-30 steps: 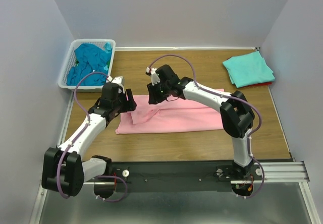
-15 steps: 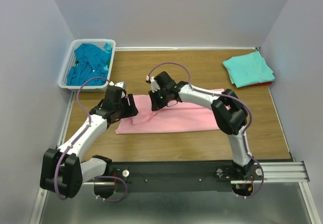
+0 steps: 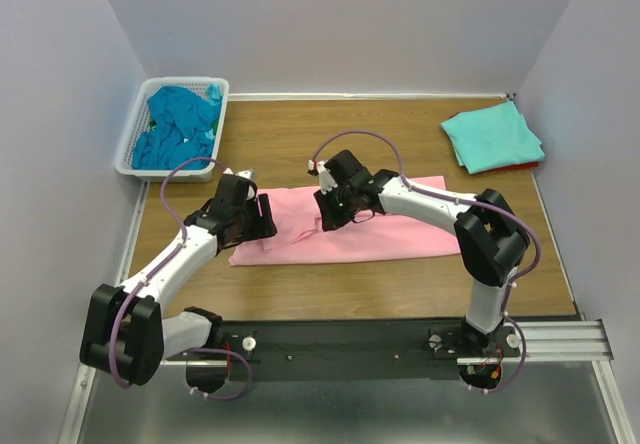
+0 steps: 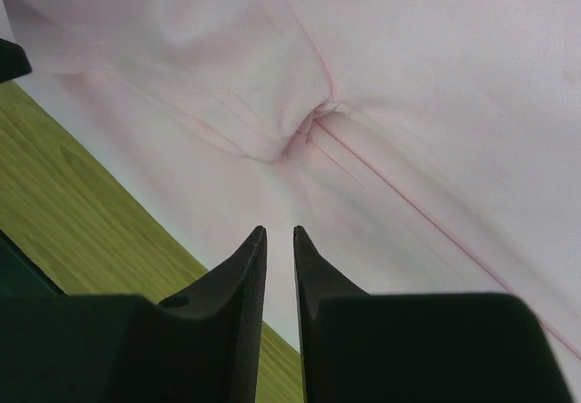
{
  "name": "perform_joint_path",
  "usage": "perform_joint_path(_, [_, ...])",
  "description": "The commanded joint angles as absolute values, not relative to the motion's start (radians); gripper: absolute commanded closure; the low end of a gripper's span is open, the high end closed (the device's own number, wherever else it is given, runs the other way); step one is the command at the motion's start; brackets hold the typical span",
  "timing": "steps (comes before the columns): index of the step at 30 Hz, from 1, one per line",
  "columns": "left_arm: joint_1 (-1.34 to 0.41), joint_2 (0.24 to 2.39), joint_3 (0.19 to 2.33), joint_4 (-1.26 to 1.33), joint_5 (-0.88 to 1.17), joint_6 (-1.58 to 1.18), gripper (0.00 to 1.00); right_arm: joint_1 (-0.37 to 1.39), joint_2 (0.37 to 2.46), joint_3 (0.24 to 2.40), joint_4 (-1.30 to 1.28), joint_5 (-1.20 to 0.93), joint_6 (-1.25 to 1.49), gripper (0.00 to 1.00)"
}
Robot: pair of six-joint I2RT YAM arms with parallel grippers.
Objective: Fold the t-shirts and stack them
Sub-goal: Fold the tshirt
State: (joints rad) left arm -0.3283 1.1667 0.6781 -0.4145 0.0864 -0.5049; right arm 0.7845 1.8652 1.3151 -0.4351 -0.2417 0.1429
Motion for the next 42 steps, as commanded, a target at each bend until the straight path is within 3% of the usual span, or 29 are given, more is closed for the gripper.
perform_joint_path(1, [-0.337,1.199,0.666,-0.436,0.086,-0.518,0.31,0.79,1.822,1.305,-0.404,-0.225,0.205,0.75])
perform_joint_path(8, [-0.351,1.276,0.664,-0.422,0.098,-0.522,0.38,0.79,1.799,1.237,-0.272,-0.276,0.291,0.74])
perform_joint_path(18, [-0.374,1.29,0.66,-0.434,0.198,-0.517,0.81,0.79,1.792,1.189,-0.218,-0.268,0.307,0.73])
perform_joint_path(26, [-0.374,1.198,0.637,-0.46,0.317,-0.555,0.88,0.792,1.789,1.183,-0.209,-0.265,0.307,0.73])
perform_joint_path(35, [-0.374,1.209,0.568,-0.44,0.367,-0.571,0.85,0.792,1.787,1.183,-0.207,-0.264,0.308,0.73])
perform_joint_path(38, [-0.376,1.197,0.578,-0.457,0.335,-0.571,0.56,0.792,1.784,1.18,-0.206,-0.256,0.308,0.73])
perform_joint_path(39, [-0.374,1.186,0.584,-0.466,0.319,-0.572,0.41,0.792,1.779,1.178,-0.207,-0.252,0.307,0.73])
perform_joint_path(42, [-0.374,1.161,0.626,-0.509,0.235,-0.58,0.3,0.784,1.761,1.167,-0.209,-0.197,0.305,0.73])
